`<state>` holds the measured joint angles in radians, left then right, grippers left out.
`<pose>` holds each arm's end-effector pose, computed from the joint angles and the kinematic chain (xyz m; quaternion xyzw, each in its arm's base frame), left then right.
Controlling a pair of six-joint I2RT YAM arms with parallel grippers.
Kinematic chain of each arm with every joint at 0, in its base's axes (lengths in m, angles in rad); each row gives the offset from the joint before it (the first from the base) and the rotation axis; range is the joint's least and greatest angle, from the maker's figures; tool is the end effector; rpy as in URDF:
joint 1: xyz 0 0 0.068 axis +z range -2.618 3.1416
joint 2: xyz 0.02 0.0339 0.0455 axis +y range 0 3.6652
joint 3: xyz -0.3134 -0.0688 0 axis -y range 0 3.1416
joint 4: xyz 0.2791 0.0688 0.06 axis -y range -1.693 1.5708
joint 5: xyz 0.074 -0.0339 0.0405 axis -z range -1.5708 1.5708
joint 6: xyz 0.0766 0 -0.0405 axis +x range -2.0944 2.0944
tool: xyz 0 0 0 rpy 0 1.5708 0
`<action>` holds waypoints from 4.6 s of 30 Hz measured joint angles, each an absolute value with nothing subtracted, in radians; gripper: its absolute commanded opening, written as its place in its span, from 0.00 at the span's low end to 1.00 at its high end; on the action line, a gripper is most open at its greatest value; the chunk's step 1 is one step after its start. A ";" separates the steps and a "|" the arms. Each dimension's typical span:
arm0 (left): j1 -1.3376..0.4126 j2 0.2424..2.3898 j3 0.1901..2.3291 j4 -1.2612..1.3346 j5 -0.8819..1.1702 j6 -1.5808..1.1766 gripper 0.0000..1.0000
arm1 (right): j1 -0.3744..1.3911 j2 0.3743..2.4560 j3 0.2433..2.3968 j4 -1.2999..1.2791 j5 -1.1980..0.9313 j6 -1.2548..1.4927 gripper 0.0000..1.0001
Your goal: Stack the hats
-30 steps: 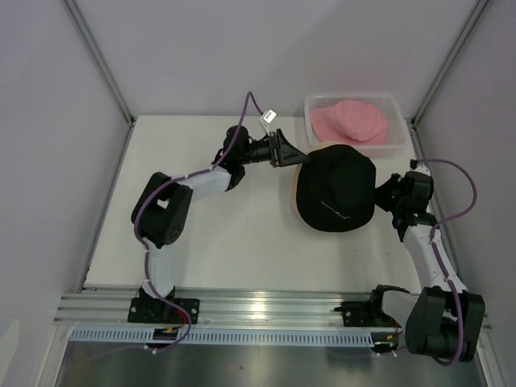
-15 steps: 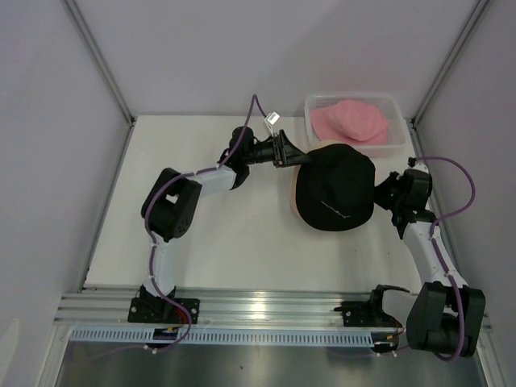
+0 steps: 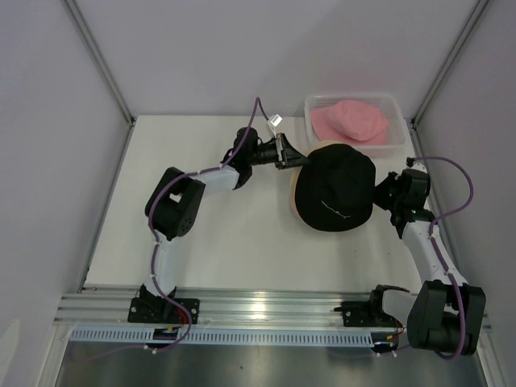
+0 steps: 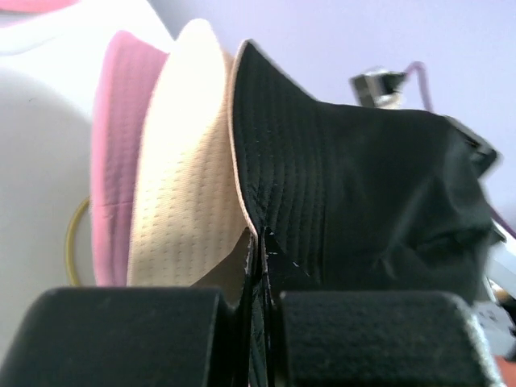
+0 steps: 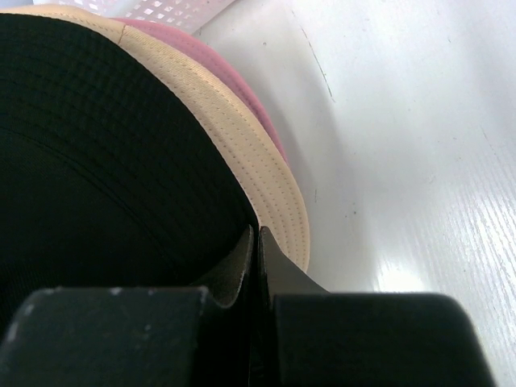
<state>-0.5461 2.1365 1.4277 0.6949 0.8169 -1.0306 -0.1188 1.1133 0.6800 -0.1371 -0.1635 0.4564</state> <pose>0.4541 -0.3413 0.2402 0.1140 0.7013 -0.6564 0.2538 0.2854 -0.0215 0.2512 0.2105 0.8497 0.1509 0.4592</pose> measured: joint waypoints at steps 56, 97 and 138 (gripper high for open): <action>-0.558 1.844 1.055 0.400 0.546 -0.718 0.30 | -0.123 1.198 0.936 -0.153 -0.094 0.410 0.87; -0.529 1.334 1.423 -0.321 0.287 -0.300 1.00 | -0.211 1.498 1.439 -0.247 -0.300 0.322 0.99; -0.453 1.670 1.877 -0.440 0.114 -0.279 0.99 | -0.170 2.407 2.242 -0.221 -0.217 0.391 0.99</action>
